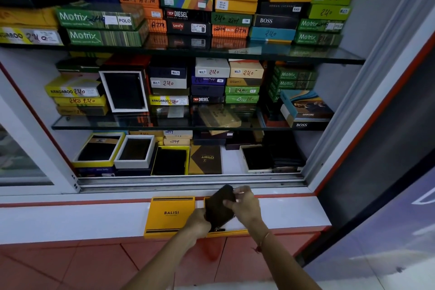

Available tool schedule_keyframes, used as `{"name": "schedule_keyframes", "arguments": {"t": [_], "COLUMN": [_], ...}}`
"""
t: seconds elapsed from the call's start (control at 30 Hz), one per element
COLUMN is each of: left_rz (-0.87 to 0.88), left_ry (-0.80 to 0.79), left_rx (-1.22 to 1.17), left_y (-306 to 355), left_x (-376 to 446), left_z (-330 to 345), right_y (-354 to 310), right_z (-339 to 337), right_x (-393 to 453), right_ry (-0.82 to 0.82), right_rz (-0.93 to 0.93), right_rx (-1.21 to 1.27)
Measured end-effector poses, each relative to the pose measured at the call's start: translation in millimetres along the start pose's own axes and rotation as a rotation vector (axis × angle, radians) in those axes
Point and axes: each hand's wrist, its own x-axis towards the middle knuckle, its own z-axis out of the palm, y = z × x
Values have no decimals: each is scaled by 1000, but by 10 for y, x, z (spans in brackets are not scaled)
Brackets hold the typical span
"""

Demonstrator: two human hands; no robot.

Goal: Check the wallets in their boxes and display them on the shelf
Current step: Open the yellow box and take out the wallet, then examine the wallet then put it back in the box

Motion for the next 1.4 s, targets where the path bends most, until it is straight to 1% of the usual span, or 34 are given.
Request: {"name": "schedule_keyframes", "arguments": {"t": [0.07,0.1,0.17,0.2,0.23,0.3,0.37,0.43,0.53,0.6,0.63,0.67,0.7,0.77,0.83,0.9,0.93,0.97,1.0,1.03,1.07,1.1,1.17,1.23,1.27,1.37,1.4], "left_rz": [100,150,274,350,408,486,516,544,584,581,562,540,520,482,470,461,459,458,460,462,460,453,469,499,505,507,512], "left_ry": [-9,-7,-6,12,37,31,22,65,207,345,406,464,507,545,533,503,492,474,447,414,368,312,151,-38,-125,-371,-452], "left_rx": [107,122,22,-32,-62,-126,-156,-153,-143,-213,-262,-298,-317,-336,-337,-357,-360,-362,-367,-378,-399,-437,-527,-599,-675,-944,-1001], "left_y": [45,104,246,322,408,543,646,740,852,878,877,882,886,919,934,907,890,880,860,835,809,782,677,579,547,481,476], "left_x": [-71,-140,-265,-328,-390,-487,-528,-556,-582,-566,-548,-532,-523,-537,-544,-518,-507,-511,-509,-514,-525,-540,-514,-467,-459,-405,-399], "left_z": [-128,-219,-415,-504,-585,-697,-755,-779,-736,-700,-685,-668,-653,-621,-608,-638,-666,-693,-722,-760,-805,-860,-995,-1106,-1134,-1146,-1124], "right_y": [-100,-127,-199,-236,-293,-372,-449,-498,-545,-538,-511,-497,-489,-505,-546,-589,-600,-601,-612,-621,-635,-666,-729,-792,-820,-970,-1030], "right_z": [-110,-189,-377,-479,-582,-742,-845,-890,-870,-807,-757,-689,-598,-407,-339,-396,-438,-489,-553,-607,-675,-748,-867,-900,-887,-787,-727], "right_x": [13,28,43,32,20,23,41,56,51,11,-19,-64,-118,-218,-238,-221,-215,-205,-201,-181,-146,-113,-48,-29,-15,-38,-71], "right_ry": [41,40,-41,-92,-129,-173,-192,-192,-123,-1,67,98,73,-58,-67,-23,1,42,108,193,273,318,324,238,155,-190,-290], "right_rz": [11,41,104,115,101,57,17,-3,-34,-62,-71,-86,-110,-152,-166,-193,-236,-319,-427,-527,-585,-590,-560,-550,-518,-343,-313], "right_rx": [137,238,502,603,650,684,716,746,840,888,858,808,760,685,659,649,581,427,214,-6,-166,-234,-210,-137,-74,241,323]}}
